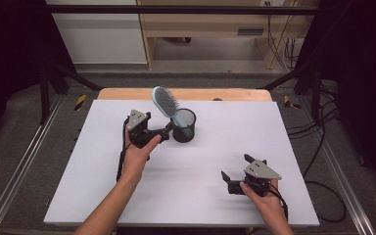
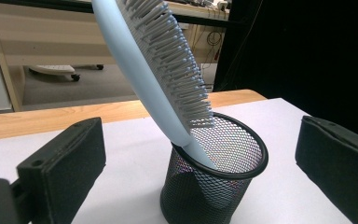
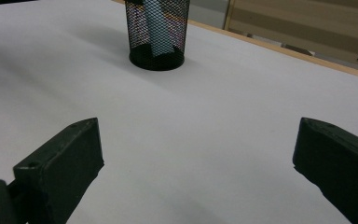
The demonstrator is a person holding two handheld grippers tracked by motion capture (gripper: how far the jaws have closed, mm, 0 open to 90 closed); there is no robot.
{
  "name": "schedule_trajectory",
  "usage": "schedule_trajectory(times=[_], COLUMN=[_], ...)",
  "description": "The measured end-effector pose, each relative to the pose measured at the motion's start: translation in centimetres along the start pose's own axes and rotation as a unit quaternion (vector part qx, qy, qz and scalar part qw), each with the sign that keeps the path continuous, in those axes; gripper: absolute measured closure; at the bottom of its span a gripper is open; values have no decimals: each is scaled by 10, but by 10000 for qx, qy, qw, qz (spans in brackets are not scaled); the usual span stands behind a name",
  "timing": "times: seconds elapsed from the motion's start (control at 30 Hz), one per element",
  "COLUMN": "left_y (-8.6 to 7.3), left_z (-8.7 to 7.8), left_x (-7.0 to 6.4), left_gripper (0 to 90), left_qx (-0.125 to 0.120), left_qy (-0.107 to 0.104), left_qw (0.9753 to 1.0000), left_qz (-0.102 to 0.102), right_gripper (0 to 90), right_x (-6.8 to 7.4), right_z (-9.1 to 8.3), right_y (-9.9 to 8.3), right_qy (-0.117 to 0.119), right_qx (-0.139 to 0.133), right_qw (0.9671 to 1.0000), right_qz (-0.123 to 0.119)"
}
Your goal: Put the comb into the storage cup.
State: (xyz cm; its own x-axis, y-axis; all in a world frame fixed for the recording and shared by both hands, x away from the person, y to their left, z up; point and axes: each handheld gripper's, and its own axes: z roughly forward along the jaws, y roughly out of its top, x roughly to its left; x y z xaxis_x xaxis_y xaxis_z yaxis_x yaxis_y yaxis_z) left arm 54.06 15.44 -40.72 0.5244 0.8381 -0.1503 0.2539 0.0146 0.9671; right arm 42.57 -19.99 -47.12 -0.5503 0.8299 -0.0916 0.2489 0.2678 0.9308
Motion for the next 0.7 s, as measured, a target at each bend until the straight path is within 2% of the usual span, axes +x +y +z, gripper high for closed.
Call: schedule_trajectory(times=[0.7], left_y=[8], left_z=[-23], left_x=[4], left_gripper=[15], left_qx=[-146], left_qy=[-2], left_qw=[9998], left_qz=[128], right_gripper=[15], right_x=[1], right_z=[0], right_y=[1], right_qy=[2], right_qx=[-5], right_qw=[10000], right_qz=[-6])
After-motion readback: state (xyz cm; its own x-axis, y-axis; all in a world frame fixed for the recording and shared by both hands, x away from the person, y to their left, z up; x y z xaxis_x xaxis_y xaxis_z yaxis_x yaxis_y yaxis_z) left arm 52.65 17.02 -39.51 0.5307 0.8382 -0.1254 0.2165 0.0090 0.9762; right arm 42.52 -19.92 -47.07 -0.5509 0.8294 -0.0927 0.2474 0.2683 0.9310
